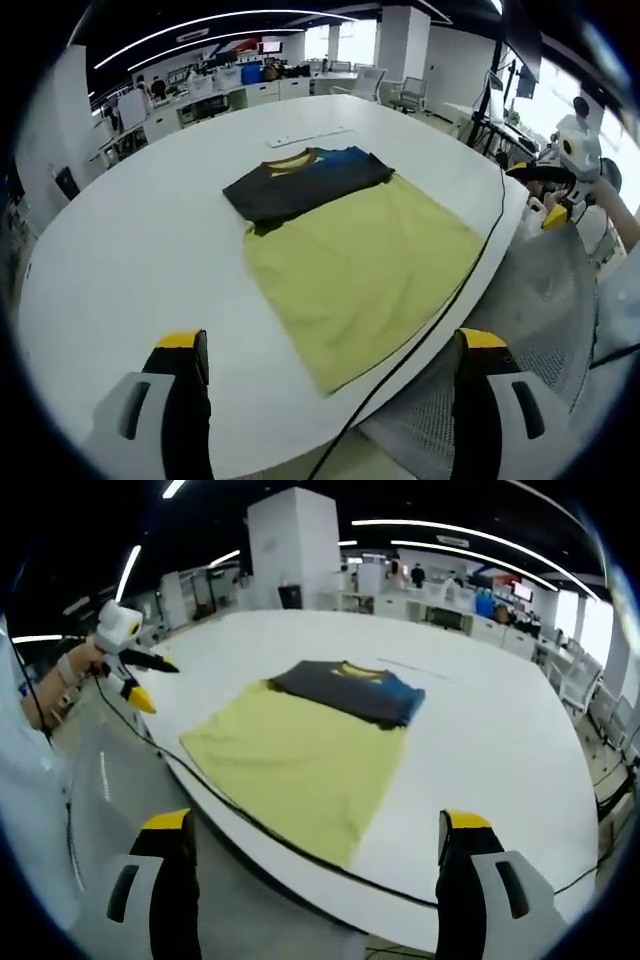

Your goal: Fold the garment on the visible template until the final outline fits inside the template.

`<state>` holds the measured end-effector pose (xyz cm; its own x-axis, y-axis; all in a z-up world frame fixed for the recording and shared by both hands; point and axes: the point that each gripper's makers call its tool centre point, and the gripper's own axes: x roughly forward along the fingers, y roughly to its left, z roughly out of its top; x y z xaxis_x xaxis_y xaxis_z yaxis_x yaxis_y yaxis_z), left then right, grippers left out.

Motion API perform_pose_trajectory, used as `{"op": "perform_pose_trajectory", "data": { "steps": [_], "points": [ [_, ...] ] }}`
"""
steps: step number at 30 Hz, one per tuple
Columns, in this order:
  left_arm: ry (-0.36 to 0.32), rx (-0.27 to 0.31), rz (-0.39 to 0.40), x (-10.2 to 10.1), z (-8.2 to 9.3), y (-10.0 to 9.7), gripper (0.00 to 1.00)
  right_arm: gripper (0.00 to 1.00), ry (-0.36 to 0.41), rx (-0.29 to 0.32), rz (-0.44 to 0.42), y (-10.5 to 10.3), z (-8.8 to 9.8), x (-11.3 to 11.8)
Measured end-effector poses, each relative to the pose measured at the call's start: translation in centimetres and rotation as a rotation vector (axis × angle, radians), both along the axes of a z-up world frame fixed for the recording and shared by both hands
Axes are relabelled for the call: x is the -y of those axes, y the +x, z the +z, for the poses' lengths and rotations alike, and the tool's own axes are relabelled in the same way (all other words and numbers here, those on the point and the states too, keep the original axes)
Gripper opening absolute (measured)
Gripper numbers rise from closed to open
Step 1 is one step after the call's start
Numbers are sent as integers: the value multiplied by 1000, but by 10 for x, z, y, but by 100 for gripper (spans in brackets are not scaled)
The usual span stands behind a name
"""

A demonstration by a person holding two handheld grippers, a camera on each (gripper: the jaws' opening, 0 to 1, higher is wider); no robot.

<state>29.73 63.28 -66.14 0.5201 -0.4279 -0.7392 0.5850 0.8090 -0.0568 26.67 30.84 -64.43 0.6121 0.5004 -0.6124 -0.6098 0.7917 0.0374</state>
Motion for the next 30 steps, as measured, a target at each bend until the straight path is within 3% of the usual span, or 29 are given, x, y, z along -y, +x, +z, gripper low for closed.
{"op": "perform_pose_trajectory", "data": {
  "steps": [30],
  "points": [
    [-33,-123,28,3,-49,1,98,97,0,-89,0,6,-31,1]
  ]
}}
